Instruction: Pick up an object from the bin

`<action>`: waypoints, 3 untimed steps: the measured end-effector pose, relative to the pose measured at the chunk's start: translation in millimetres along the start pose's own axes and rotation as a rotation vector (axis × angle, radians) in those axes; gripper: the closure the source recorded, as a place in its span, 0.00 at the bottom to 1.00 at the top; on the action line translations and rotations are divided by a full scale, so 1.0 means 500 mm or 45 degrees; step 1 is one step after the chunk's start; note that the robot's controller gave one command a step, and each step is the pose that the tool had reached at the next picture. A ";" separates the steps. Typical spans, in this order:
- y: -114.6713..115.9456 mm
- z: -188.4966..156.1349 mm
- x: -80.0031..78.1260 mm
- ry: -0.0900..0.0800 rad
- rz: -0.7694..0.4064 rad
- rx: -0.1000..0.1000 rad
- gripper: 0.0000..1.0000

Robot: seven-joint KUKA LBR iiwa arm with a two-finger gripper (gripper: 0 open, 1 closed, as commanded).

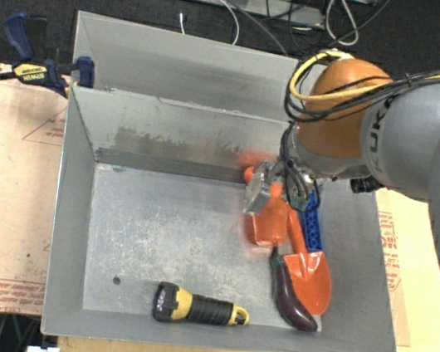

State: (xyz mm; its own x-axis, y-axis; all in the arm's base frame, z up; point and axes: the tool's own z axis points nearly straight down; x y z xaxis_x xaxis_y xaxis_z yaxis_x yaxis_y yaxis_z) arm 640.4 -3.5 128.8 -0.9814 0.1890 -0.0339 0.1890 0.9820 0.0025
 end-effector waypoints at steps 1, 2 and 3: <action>0.047 0.000 0.043 0.027 -0.033 0.002 1.00; -0.079 0.017 0.039 0.015 0.343 0.003 0.00; -0.083 0.019 0.040 0.015 0.342 0.005 0.00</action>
Offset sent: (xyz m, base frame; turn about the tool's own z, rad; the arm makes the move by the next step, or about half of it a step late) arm -0.0275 -0.0371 -0.0102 0.2700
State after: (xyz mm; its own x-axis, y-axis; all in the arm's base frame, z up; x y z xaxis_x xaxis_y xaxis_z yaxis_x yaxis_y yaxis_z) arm 613.5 -40.3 118.6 -0.8962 0.4431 -0.0212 0.4431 0.8965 0.0059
